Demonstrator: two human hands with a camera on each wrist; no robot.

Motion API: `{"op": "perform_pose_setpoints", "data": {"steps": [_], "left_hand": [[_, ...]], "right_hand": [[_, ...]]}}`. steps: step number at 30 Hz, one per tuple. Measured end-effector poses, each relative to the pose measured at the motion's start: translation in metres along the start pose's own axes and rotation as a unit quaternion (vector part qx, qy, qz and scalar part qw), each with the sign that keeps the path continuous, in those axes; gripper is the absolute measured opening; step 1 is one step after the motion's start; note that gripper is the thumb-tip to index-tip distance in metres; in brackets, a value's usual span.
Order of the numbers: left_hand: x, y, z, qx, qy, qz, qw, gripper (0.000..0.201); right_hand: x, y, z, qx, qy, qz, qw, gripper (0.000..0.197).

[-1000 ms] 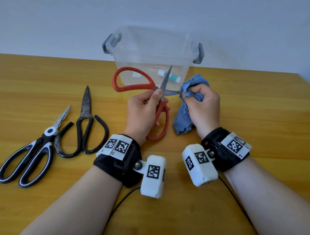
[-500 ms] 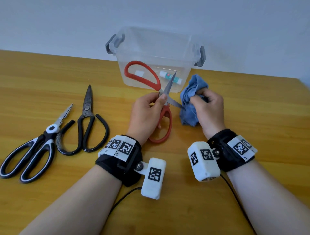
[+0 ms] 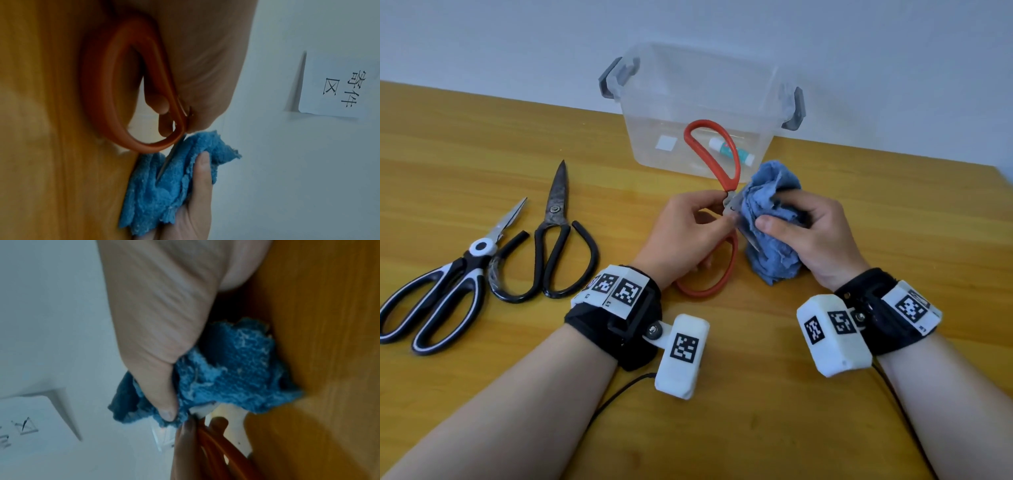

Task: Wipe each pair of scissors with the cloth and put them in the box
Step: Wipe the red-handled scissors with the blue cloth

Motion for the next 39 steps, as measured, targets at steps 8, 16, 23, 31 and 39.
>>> {"op": "perform_pose_setpoints", "data": {"steps": [8, 16, 23, 31, 39], "left_hand": [[-0.002, -0.001, -0.004, -0.029, 0.055, 0.02, 0.998, 0.023], [-0.001, -0.002, -0.002, -0.006, 0.059, -0.001, 0.998, 0.014], [-0.002, -0.002, -0.005, -0.018, 0.071, 0.013, 0.997, 0.02], [-0.001, -0.003, -0.004, -0.017, 0.077, -0.002, 0.997, 0.013], [0.001, -0.001, 0.0, -0.02, 0.073, 0.017, 0.997, 0.021]], "right_hand": [[-0.01, 0.005, -0.003, 0.022, -0.068, 0.005, 0.997, 0.009], [-0.011, 0.009, -0.009, 0.008, -0.113, -0.1, 0.988, 0.005], [-0.013, 0.005, -0.005, 0.026, -0.08, -0.02, 0.996, 0.003], [-0.012, 0.008, -0.01, -0.002, -0.077, -0.152, 0.985, 0.005], [-0.014, 0.007, -0.007, 0.011, -0.105, -0.09, 0.99, 0.008]]}}
Point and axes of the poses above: each hand's wrist, its own y-axis towards the middle knuckle, its own x-axis out of the back of the hand, z = x × y, the point moved 1 cm from there along y, towards the middle knuckle, and after that the axes turned 3 degrees about -z, right-handed, at the moved point
